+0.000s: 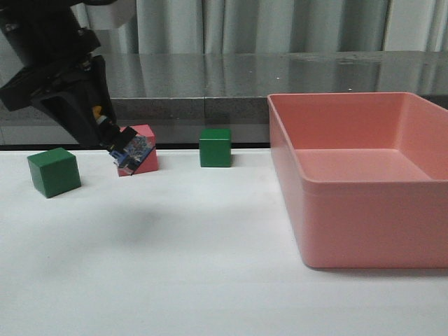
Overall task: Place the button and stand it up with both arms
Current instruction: 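Lift the button with the left gripper and rotate it cap upward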
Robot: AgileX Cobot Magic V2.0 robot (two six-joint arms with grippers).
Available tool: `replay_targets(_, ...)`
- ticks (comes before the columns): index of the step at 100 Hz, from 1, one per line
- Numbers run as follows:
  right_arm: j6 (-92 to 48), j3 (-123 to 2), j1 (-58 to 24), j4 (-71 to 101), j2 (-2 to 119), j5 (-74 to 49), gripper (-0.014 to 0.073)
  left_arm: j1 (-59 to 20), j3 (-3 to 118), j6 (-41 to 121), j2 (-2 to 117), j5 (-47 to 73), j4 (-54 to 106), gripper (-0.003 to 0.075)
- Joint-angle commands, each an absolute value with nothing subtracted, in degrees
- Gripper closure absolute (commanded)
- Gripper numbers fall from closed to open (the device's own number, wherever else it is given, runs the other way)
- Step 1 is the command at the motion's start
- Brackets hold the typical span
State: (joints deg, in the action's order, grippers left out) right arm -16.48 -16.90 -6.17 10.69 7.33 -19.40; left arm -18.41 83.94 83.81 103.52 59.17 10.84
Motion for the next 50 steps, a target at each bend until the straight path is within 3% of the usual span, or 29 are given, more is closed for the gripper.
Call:
replay_targets(1,-16.4,-18.5,-5.9,11.2,7.9,-14.2,0.067,-23.7,86.0,74.2,100.6,59.4,-1.1,0.074)
replay_targets(31,-16.4,-18.5,-5.9,11.2,7.9,-14.1,0.067,-37.1,85.9,55.4,106.1,63.2,-31.2,0.0739)
replay_targets(50,-16.4,-18.5,-5.9,11.2,7.9,-14.1,0.067,-40.3,85.9,48.9,110.1,65.2,-38.5,0.0739)
